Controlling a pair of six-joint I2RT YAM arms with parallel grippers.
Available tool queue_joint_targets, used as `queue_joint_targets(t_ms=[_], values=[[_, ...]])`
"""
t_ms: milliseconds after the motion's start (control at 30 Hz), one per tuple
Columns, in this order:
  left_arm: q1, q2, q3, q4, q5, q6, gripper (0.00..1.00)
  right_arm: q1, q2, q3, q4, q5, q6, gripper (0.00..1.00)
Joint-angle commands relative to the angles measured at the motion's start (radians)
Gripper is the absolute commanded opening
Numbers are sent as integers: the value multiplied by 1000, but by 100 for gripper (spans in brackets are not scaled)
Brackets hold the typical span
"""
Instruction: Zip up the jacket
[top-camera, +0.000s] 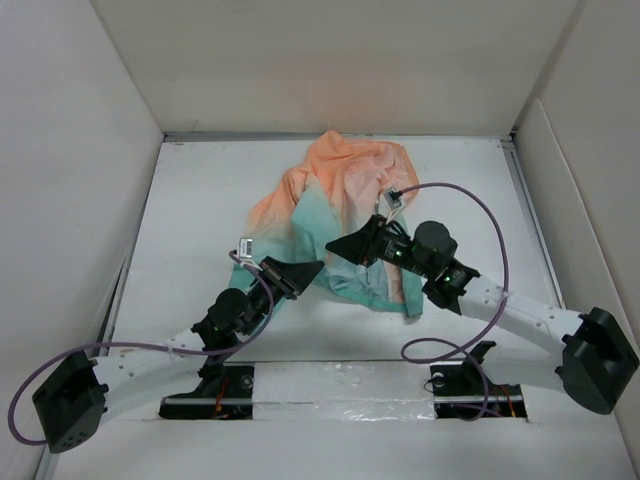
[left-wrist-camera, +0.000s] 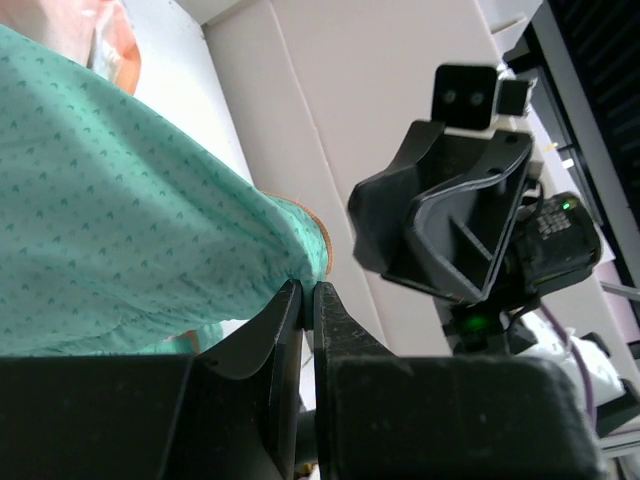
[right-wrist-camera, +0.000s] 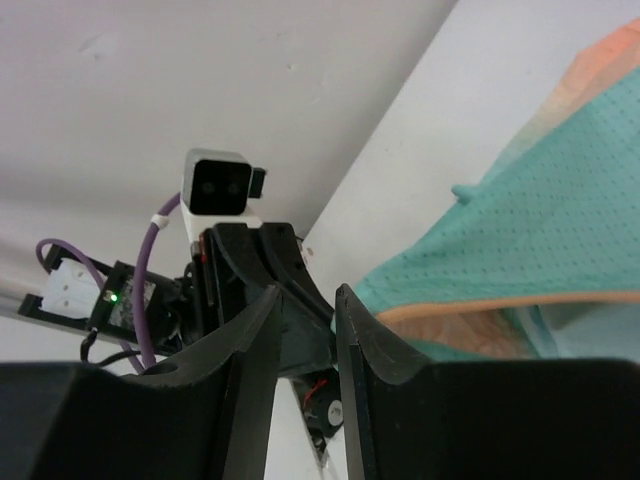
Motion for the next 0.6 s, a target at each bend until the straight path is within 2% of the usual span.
queue_joint_targets(t_ms=[0, 67, 333, 567], values=[[12, -28, 1, 82, 22, -41, 0, 22, -47, -24, -6, 100, -43, 33], [12, -28, 4, 83, 25, -52, 0, 34, -53, -38, -3, 117, -42, 39], [22, -39, 1, 71, 28, -75, 0, 93, -37, -42, 8, 142, -50, 39], [22, -35, -9, 87, 33, -82, 0, 111, -8, -35, 32, 138, -37, 33]])
